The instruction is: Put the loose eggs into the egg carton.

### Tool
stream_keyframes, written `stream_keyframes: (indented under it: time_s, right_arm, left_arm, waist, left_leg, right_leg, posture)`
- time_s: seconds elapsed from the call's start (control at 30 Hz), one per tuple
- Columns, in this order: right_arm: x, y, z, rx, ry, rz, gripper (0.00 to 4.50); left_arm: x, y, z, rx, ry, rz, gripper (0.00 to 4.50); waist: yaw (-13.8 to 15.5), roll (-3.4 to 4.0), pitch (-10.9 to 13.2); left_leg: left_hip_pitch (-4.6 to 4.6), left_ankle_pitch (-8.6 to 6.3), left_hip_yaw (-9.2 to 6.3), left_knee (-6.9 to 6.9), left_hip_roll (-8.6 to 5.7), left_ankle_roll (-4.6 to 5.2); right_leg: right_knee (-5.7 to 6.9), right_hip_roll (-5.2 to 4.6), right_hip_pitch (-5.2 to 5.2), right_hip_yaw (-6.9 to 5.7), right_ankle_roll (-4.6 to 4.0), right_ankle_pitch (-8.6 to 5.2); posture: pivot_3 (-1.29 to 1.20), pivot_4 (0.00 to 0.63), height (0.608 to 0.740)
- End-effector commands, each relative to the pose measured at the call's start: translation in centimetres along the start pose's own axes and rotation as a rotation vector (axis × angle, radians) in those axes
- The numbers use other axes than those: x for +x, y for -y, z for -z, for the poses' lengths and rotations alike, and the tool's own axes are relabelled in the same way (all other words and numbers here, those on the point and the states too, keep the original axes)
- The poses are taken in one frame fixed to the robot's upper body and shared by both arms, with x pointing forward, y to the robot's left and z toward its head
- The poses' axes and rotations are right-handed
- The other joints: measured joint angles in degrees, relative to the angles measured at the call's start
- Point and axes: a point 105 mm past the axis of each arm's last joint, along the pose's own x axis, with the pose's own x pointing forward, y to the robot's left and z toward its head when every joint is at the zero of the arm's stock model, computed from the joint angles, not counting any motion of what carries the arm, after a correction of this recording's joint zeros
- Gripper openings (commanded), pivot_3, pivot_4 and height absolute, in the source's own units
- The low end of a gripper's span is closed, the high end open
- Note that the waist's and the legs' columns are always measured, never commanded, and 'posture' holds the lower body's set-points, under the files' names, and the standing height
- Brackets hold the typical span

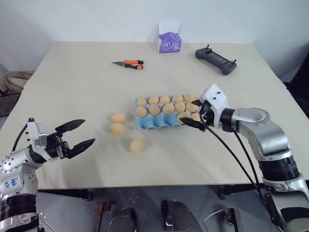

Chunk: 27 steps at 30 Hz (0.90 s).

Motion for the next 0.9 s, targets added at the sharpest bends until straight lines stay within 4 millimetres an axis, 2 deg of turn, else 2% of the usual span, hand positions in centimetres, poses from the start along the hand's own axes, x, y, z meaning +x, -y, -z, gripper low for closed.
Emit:
stream_keyframes:
  time_s: [0.03,0.1,0.17,0.4,0.57,0.67,0.9]
  right_arm:
    - [-2.8,-0.5,-2.4,-0.045,0.143,-0.036,4.4]
    - [-4.2,-1.2,-2.9,-0.045,0.232,-0.082,4.4]
    - [-5.8,-2.0,-2.3,-0.034,0.251,-0.142,4.4]
    - [-9.6,-3.3,1.7,0.039,0.185,-0.247,4.4]
    - [-11.1,-3.4,4.0,0.068,0.13,-0.25,4.4]
    - [-11.9,-3.1,4.7,0.087,0.128,-0.227,4.4]
    - [-12.7,-2.7,5.1,0.104,0.14,-0.199,4.4]
  left_arm:
    - [-0.6,0.3,-1.0,0.033,0.026,-0.019,4.5]
    - [-0.9,0.5,-1.1,0.034,0.022,-0.03,4.5]
    - [-1.4,0.5,-1.1,0.033,0.014,-0.047,4.5]
    - [-2.5,0.4,-1.1,0.041,-0.006,-0.087,4.5]
    - [-3.0,0.6,-1.0,0.049,-0.009,-0.11,4.5]
    - [-3.3,0.7,-1.0,0.055,-0.012,-0.12,4.5]
    - [-4.0,1.6,-1.0,0.062,-0.012,-0.145,4.5]
  waist:
    - [0.0,0.0,0.0]
    - [0.0,0.0,0.0]
    - [0.2,0.0,0.0]
    - [0.2,-0.01,0.0]
    - [0.0,0.0,0.0]
    - [0.1,-0.01,0.0]
    - [0.1,0.0,0.0]
  left_leg:
    - [0.01,-0.01,0.0,-0.01,0.0,0.0]
    - [0.0,-0.01,-0.01,-0.05,0.0,0.01]
    - [0.01,-0.02,-0.02,-0.06,0.01,0.01]
    - [0.11,-0.02,-0.11,-0.03,-0.02,0.06]
    - [0.2,-0.01,-0.1,-0.04,-0.01,0.07]
    - [0.21,-0.01,-0.1,-0.05,-0.01,0.06]
    - [0.22,-0.02,-0.1,-0.06,-0.01,0.04]
  right_leg:
    - [-0.02,0.0,0.01,0.01,0.0,0.0]
    - [-0.06,0.0,0.02,-0.02,0.0,0.0]
    - [-0.11,0.01,0.07,-0.04,0.01,0.0]
    - [-0.21,-0.01,0.26,-0.08,0.03,0.02]
    - [-0.15,0.0,0.29,-0.05,0.04,0.02]
    - [-0.16,0.0,0.3,-0.05,0.04,0.02]
    - [-0.17,-0.01,0.3,-0.02,0.03,0.02]
  posture:
    - [0.0,0.15,0.74]
    - [0.0,0.15,0.74]
    - [0.0,0.15,0.74]
    - [0.0,0.15,0.74]
    - [0.0,0.15,0.74]
    - [0.0,0.15,0.74]
    - [0.0,0.15,0.74]
